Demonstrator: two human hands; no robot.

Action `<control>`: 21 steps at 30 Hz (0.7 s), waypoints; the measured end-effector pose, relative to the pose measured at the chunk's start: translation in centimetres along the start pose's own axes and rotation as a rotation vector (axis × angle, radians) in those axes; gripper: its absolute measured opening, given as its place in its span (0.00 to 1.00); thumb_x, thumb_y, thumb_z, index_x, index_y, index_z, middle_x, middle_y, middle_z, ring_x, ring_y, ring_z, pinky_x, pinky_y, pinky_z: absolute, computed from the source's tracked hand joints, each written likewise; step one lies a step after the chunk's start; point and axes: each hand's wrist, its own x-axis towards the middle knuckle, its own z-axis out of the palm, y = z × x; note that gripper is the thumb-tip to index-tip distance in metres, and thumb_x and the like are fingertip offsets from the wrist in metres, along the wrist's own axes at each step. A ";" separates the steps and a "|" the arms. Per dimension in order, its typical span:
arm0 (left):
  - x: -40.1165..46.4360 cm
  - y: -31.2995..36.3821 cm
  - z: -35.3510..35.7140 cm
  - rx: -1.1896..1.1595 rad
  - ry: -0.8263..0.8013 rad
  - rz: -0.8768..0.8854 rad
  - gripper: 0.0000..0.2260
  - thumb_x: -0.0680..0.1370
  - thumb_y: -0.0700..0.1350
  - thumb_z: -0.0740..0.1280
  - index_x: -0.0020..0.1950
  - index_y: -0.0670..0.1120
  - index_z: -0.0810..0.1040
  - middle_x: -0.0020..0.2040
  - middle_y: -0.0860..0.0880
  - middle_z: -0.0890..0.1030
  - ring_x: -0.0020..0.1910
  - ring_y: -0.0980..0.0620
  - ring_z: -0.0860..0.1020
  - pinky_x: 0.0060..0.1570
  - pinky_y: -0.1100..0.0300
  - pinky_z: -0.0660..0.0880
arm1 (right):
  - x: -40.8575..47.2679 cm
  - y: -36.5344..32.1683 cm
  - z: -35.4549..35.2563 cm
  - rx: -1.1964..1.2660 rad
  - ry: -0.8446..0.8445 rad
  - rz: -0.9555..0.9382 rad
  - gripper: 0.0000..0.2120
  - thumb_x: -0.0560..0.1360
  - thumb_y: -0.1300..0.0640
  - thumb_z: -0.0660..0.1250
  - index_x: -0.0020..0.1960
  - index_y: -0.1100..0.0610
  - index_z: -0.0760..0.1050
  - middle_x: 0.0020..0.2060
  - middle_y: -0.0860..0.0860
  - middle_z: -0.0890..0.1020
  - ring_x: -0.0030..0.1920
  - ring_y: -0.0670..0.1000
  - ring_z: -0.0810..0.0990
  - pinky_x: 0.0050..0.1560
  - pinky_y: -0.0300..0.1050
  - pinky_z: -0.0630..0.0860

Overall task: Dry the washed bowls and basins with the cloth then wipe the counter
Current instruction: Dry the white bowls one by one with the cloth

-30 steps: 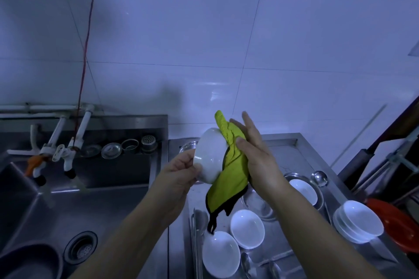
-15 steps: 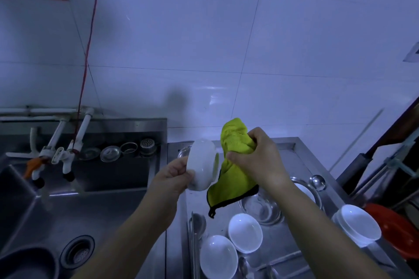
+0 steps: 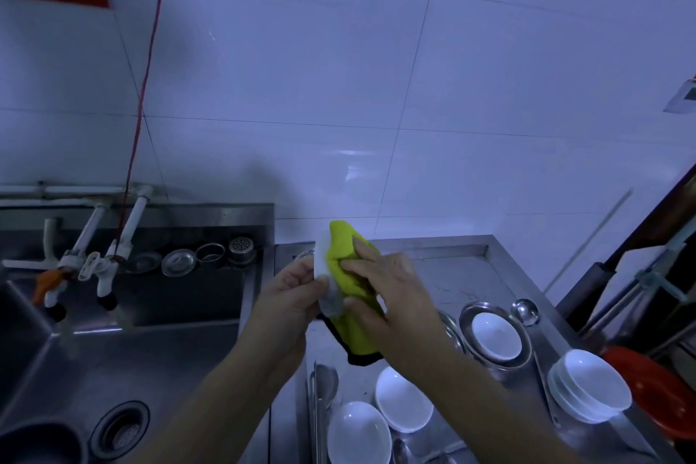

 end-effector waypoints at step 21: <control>0.3 0.6 -0.2 -0.179 -0.074 -0.060 0.14 0.72 0.37 0.61 0.56 0.38 0.77 0.49 0.41 0.82 0.44 0.49 0.80 0.43 0.61 0.79 | 2.9 1.2 1.4 0.261 0.261 0.208 0.19 0.80 0.48 0.53 0.65 0.51 0.74 0.62 0.46 0.77 0.64 0.49 0.69 0.66 0.43 0.65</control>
